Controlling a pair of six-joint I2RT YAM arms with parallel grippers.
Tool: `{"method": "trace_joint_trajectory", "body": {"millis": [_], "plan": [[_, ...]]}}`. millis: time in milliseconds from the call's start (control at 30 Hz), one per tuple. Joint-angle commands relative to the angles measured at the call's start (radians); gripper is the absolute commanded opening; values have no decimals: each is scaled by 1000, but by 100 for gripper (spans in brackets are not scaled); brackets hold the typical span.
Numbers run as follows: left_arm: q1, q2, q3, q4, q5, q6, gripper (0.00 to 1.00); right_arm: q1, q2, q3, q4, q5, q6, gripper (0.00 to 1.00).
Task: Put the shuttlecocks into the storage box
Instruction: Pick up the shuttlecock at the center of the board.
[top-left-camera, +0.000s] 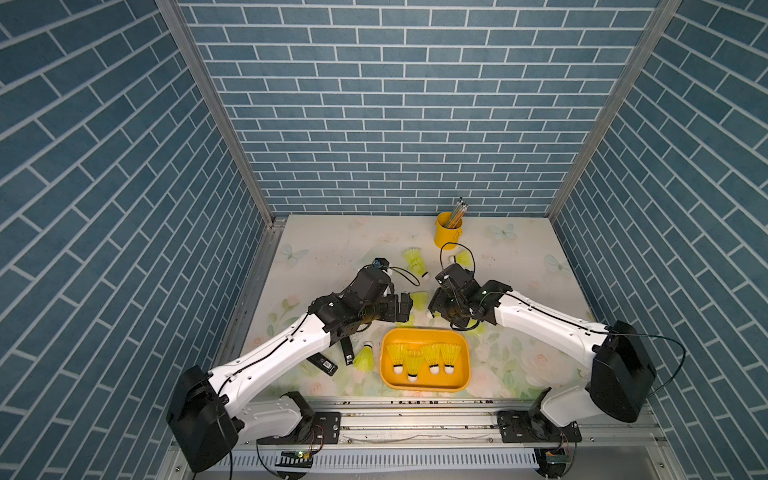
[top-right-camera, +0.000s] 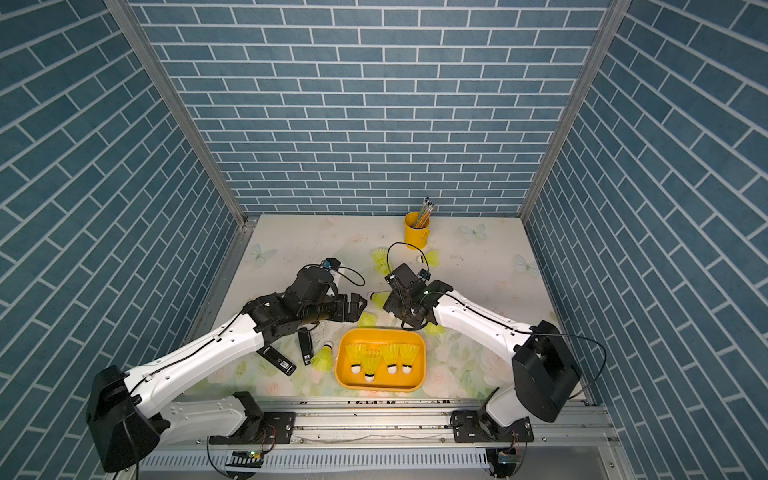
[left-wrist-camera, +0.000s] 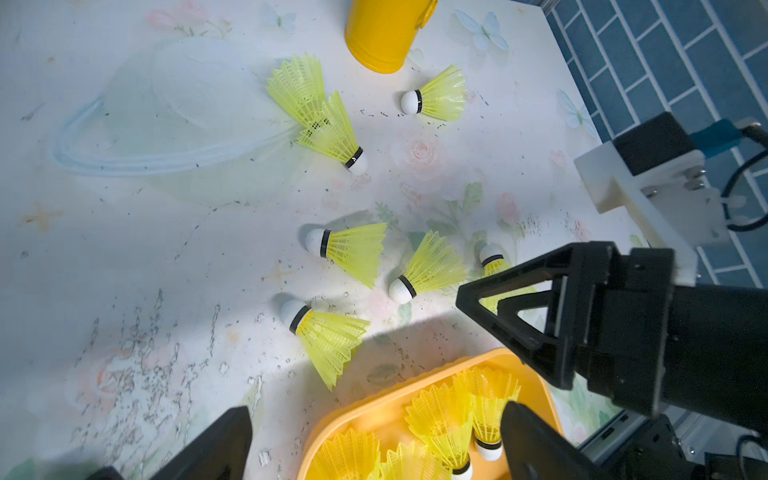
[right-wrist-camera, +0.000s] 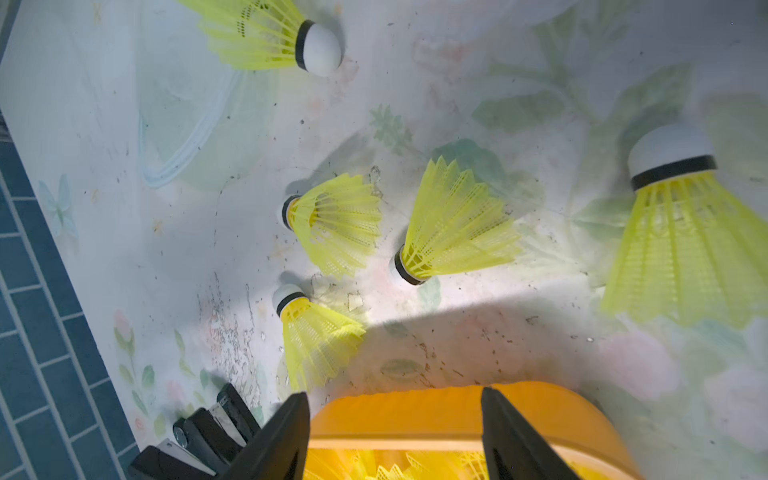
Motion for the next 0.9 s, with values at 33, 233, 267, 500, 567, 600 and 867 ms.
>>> {"method": "trace_joint_trajectory", "body": {"millis": [33, 233, 267, 500, 567, 600, 867], "plan": [[91, 54, -4, 32, 167, 155, 100, 8, 61, 69, -55, 65, 143, 65], [225, 94, -7, 33, 307, 206, 100, 8, 154, 93, -42, 45, 242, 62], [247, 103, -9, 29, 313, 210, 100, 9, 166, 94, -39, 46, 259, 61], [294, 147, -44, 43, 316, 228, 100, 8, 231, 109, -13, 63, 346, 57], [293, 144, -57, 57, 316, 225, 100, 8, 254, 122, -16, 71, 356, 55], [293, 142, -62, 63, 318, 225, 100, 8, 266, 124, -15, 68, 365, 54], [295, 138, -85, 85, 322, 231, 100, 6, 334, 146, 13, 55, 414, 51]]}}
